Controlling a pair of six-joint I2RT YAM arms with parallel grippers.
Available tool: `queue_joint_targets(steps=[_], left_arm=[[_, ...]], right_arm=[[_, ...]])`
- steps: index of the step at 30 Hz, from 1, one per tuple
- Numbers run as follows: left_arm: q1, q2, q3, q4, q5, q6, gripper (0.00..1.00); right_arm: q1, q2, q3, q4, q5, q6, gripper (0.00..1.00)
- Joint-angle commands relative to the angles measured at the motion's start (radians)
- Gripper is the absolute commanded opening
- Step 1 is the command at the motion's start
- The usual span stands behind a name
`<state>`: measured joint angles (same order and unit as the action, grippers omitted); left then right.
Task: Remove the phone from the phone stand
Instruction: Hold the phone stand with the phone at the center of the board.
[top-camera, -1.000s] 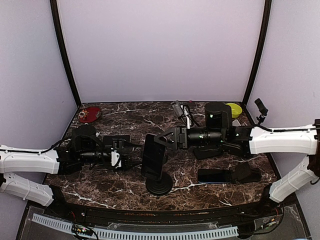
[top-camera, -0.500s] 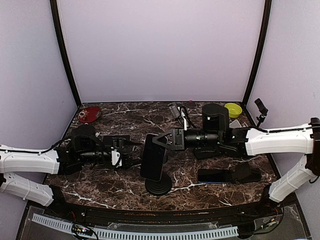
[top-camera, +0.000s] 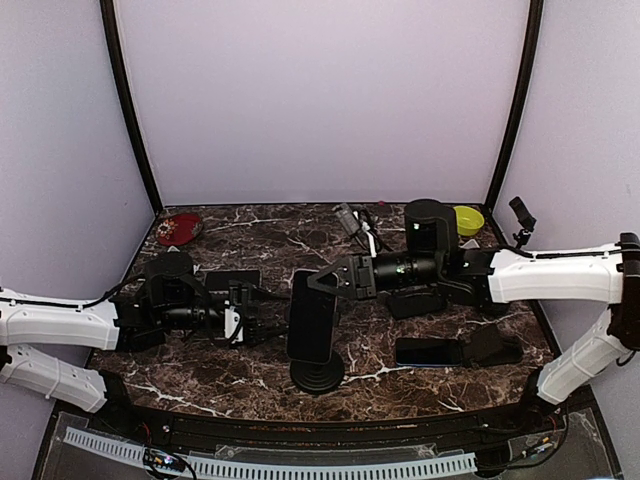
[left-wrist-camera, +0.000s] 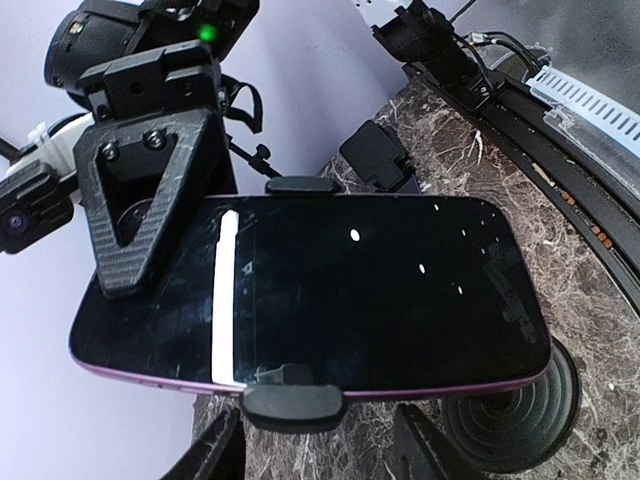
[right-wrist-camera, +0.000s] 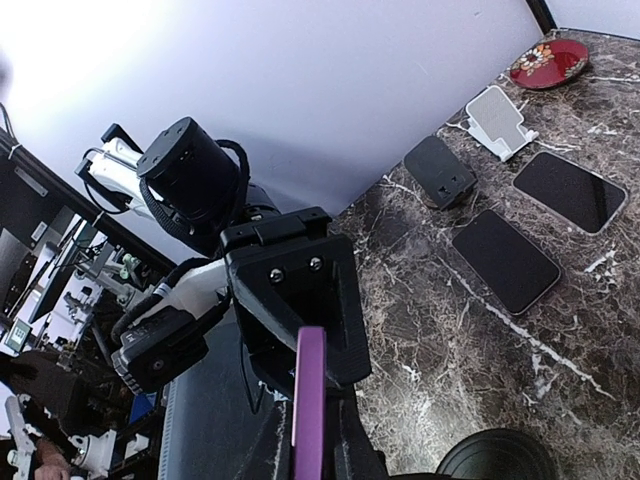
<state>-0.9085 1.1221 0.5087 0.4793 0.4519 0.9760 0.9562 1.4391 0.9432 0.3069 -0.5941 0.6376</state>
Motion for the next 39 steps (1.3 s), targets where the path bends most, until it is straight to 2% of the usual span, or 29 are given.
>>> queue_joint_targets(steps=[1,8,17,27,39], left_arm=[[-0.028,0.027,0.041,0.033,0.018,-0.013,0.51],[-0.049,0.048,0.062,0.050,0.002,-0.010,0.38],[-0.050,0.002,0.025,0.018,-0.045,-0.015,0.00],[-0.047,-0.081,-0.054,-0.063,-0.144,0.006,0.00],[0.019,-0.098,-0.077,-0.060,-0.095,-0.016,0.00]], right_arm=[[-0.028,0.021,0.042,-0.009,-0.078,-0.046,0.00],[-0.033,0.039,0.054,-0.026,-0.103,-0.056,0.00],[-0.039,0.036,0.052,-0.060,-0.135,-0.065,0.00],[-0.050,0.016,0.067,-0.160,-0.142,-0.133,0.00],[-0.039,0.021,0.075,-0.178,-0.243,-0.177,0.00]])
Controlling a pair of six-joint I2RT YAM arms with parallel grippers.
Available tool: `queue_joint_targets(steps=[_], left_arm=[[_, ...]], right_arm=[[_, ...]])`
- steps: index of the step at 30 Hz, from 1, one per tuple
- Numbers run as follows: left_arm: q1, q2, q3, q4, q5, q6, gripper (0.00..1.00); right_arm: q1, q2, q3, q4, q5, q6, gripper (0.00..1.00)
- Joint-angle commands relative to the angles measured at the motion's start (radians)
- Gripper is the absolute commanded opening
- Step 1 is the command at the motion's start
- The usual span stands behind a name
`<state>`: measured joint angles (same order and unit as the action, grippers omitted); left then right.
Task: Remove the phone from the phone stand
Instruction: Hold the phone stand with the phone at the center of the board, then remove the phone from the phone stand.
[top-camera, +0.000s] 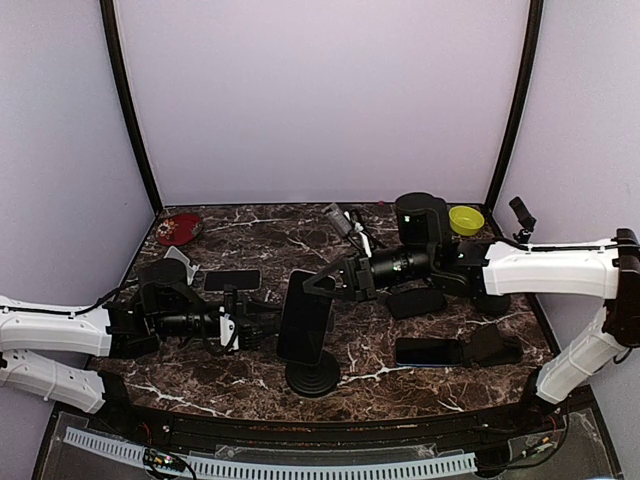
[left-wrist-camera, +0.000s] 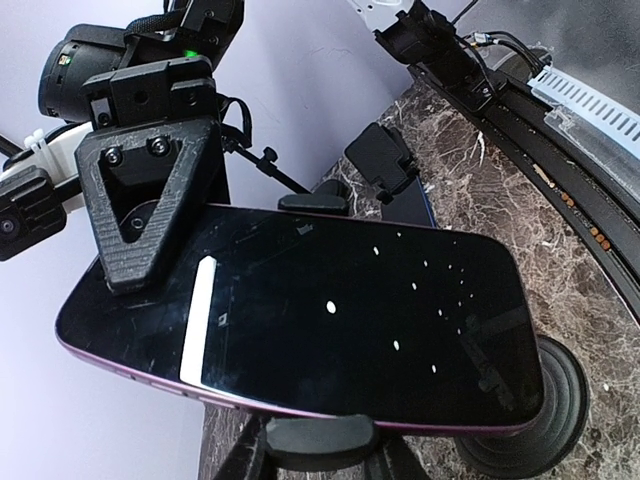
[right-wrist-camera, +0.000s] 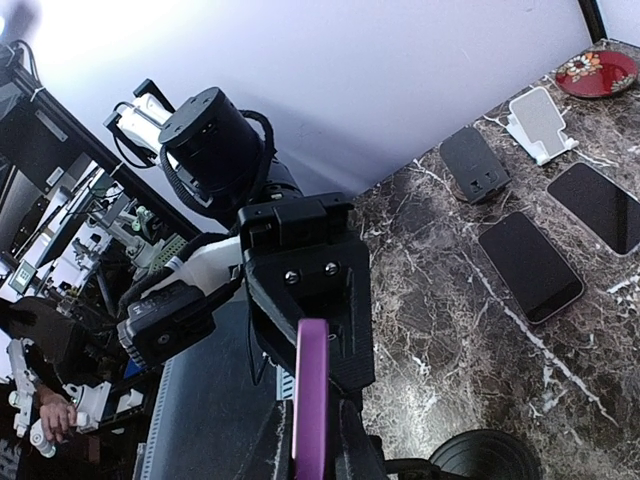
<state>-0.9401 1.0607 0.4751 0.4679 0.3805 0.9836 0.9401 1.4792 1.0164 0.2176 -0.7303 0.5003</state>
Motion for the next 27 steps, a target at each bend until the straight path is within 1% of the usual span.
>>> queue_joint_targets(steps=[1,3,8,15,20,23,27], left_arm=[[0.055,-0.027,-0.041,-0.037,-0.018,-0.035,0.00],[0.058,-0.008,-0.031,-0.028,-0.007,-0.048,0.00],[0.063,0.010,-0.030,-0.010,0.004,-0.045,0.00],[0.082,0.002,-0.051,0.002,0.019,-0.048,0.00],[0.089,0.004,-0.072,0.013,0.019,-0.028,0.00],[0.089,0.018,-0.065,0.010,0.022,-0.032,0.00],[0.080,0.043,-0.007,-0.022,0.032,-0.043,0.00]], right_arm=[[-0.017,-0.019,0.001,-0.075,-0.127,-0.040,0.00],[0.004,-0.015,0.010,-0.068,-0.163,-0.052,0.00],[0.061,0.013,0.054,-0.137,-0.217,-0.122,0.00],[0.087,0.012,0.080,-0.196,-0.239,-0.171,0.00],[0.087,0.010,0.084,-0.237,-0.219,-0.195,0.00],[0.088,-0.008,0.066,-0.204,-0.225,-0.198,0.00],[0.089,-0.007,0.089,-0.179,-0.227,-0.216,0.00]])
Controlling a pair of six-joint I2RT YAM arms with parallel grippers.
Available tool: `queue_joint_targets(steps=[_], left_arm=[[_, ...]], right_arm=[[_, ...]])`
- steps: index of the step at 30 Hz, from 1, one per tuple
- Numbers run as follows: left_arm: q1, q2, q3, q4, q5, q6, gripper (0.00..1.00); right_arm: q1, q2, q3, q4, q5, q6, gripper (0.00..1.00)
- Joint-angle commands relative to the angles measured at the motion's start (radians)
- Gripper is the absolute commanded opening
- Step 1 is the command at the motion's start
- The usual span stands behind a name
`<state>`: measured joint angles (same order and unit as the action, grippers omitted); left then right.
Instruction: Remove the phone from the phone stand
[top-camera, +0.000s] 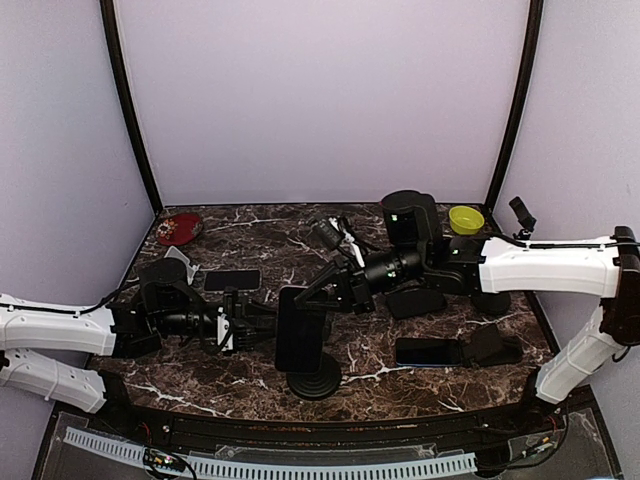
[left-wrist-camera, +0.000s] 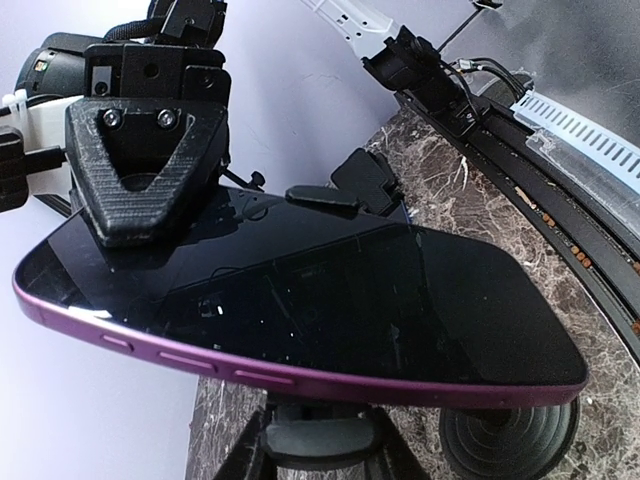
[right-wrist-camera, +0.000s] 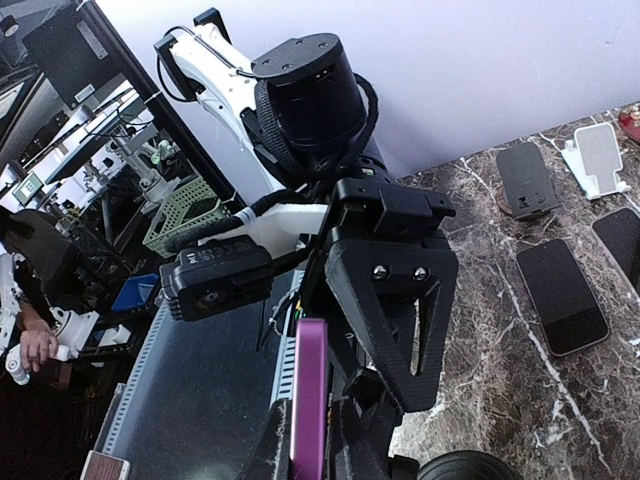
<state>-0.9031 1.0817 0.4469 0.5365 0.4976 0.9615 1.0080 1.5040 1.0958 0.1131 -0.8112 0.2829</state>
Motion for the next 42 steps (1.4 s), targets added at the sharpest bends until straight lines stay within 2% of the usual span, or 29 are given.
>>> queue_joint_targets(steps=[1,11,17,24,35,39,42], left_arm=[[0.038,0.027,0.031,-0.090,-0.081,-0.025,0.00],[-0.022,0.074,0.043,-0.026,-0.105,-0.040,0.00],[-0.028,0.061,0.032,-0.012,-0.117,-0.051,0.00],[-0.030,-0.025,0.021,-0.065,-0.193,-0.121,0.00],[-0.031,-0.251,0.038,-0.290,-0.362,-0.308,0.00],[-0.032,-0.300,0.083,-0.384,-0.443,-0.424,0.00],[-0.036,-0.321,0.145,-0.474,-0.582,-0.557,0.00]], right_arm=[[0.022,-0.025,0.017,-0.058,-0.144,0.006,0.00],[0.038,0.058,0.073,0.284,-0.154,0.165,0.00],[0.050,0.082,0.115,0.373,-0.175,0.194,0.00],[0.021,0.012,0.107,0.310,-0.139,0.143,0.00],[-0.022,-0.103,0.064,0.307,-0.137,0.147,0.00],[-0.025,-0.108,0.064,0.298,-0.136,0.136,0.00],[-0.039,-0.108,0.049,0.290,-0.133,0.130,0.00]])
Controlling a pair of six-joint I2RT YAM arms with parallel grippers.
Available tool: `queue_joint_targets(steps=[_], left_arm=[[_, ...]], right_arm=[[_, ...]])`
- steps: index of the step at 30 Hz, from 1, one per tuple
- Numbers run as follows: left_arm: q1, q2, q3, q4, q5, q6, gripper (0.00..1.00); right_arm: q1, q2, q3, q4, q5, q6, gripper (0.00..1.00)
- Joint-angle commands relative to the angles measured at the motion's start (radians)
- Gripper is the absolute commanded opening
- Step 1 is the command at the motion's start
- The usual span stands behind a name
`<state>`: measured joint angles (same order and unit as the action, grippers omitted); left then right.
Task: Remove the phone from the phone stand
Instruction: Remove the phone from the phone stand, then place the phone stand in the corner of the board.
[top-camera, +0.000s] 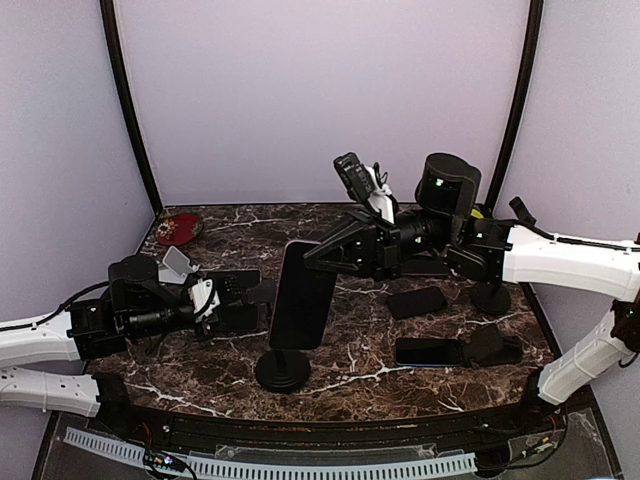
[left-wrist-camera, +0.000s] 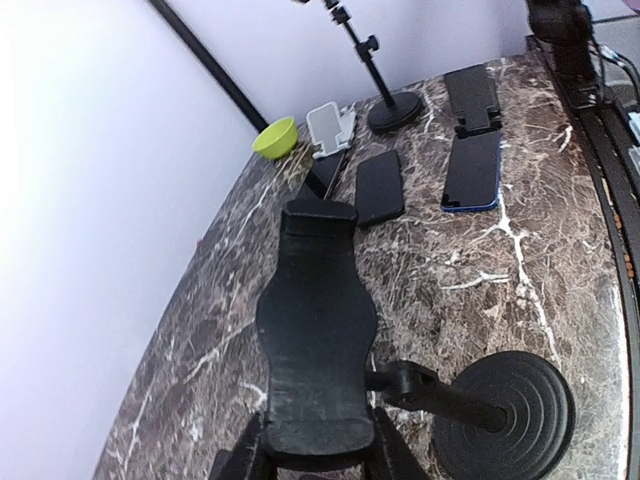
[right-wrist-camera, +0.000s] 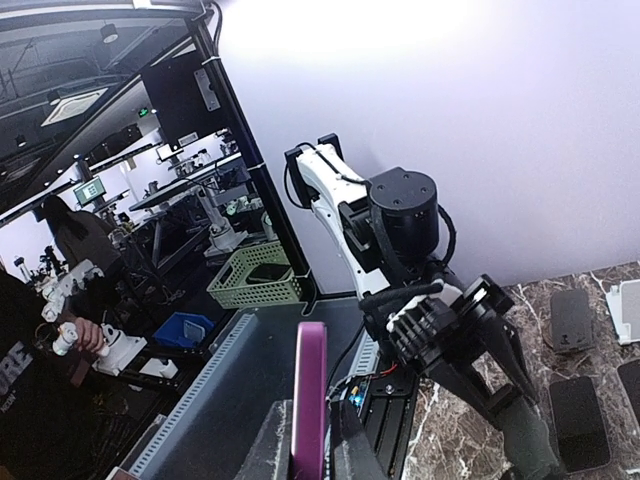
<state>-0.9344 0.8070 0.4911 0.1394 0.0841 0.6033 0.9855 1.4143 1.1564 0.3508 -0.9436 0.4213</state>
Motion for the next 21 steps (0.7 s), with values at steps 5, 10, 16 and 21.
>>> queue_joint_targets(steps=[5,10,16,21], left_arm=[[-0.005,-0.067,0.209,-0.289,-0.400,-0.412,0.00],[-0.006,-0.133,0.238,-0.386,-0.467,-0.508,0.00],[-0.006,-0.170,0.337,-0.627,-0.640,-0.650,0.00],[-0.006,-0.144,0.431,-0.811,-0.780,-0.741,0.00]], right_arm=[[-0.032,-0.020,-0.045,0.057,-0.001,-0.007,0.00],[-0.043,-0.015,-0.050,0.052,0.001,-0.004,0.00],[-0.055,-0.011,-0.052,0.039,0.002,-0.009,0.00],[-0.064,0.001,-0.053,0.038,-0.003,-0.009,0.00]])
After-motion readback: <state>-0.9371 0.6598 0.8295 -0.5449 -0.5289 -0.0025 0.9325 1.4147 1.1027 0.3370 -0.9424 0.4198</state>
